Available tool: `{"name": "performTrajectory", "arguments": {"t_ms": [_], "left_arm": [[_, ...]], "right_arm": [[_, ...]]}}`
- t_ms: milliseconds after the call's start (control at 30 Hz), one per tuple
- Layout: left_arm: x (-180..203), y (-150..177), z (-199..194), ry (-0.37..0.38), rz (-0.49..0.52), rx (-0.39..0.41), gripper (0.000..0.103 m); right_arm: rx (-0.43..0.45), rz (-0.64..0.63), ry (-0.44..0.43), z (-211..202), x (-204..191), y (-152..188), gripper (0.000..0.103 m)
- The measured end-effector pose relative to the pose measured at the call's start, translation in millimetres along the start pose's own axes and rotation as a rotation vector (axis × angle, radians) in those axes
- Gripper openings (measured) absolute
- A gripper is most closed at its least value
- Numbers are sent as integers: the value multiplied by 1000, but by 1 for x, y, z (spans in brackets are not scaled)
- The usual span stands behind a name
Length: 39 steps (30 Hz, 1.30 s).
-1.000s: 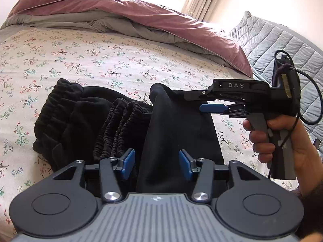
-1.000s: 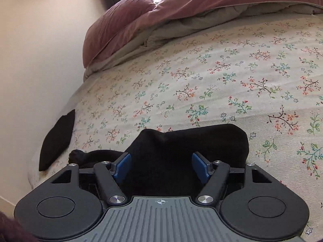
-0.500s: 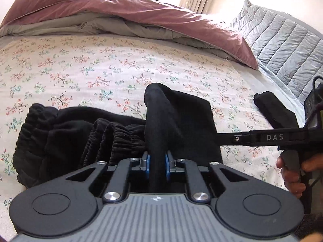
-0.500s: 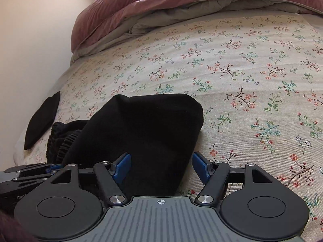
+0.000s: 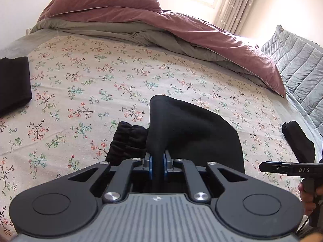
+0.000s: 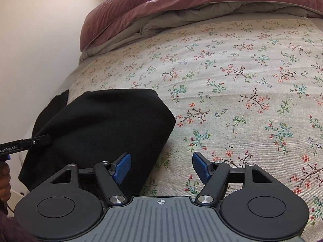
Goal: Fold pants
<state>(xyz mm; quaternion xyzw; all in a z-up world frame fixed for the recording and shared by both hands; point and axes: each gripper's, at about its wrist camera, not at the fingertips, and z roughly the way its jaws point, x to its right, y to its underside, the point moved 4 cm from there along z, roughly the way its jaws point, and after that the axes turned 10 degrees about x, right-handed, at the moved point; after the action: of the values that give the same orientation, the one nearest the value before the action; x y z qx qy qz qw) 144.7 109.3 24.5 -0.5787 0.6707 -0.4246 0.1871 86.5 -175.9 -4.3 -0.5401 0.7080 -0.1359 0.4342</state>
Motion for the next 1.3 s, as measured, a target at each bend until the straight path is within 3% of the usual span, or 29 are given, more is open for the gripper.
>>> {"name": "performTrajectory", "arguments": {"t_ms": [67,167,333,533,600,700,767,900,1167,1233,1300], "left_arm": [[-17,5,9,-10,-37,-6,20],[-27,15,28,-49,-9,-22,20],[-34,22,40,-35,-29,-27,22],[-41,11,24,-39,-23,18,54],[-45,9,27,-26,-36,15,71],[-56,11,42,18,-61,-31,81],[-66,13,54,84,-133,-63,84],[-88,25,78,270,-372,-168,84],[-97,33,96,417,-514,-163,77],[-97,35,98,451,-558,-163,72],[-95,38,98,489,-593,-153,61]], "right_arm": [[-6,-7,0,3,-2,3,68],[-17,-25,-5,8,-6,7,68],[-57,-57,-13,22,-17,18,68],[-78,-72,-20,32,-25,26,68],[-82,-49,-34,32,-24,26,68],[-92,9,-67,36,-21,28,72],[-105,62,-95,41,-19,31,72],[-114,190,-169,52,-10,36,72],[-33,275,-246,71,-15,44,70],[-7,276,-253,77,-20,46,65],[16,280,-239,81,-24,46,58]]}}
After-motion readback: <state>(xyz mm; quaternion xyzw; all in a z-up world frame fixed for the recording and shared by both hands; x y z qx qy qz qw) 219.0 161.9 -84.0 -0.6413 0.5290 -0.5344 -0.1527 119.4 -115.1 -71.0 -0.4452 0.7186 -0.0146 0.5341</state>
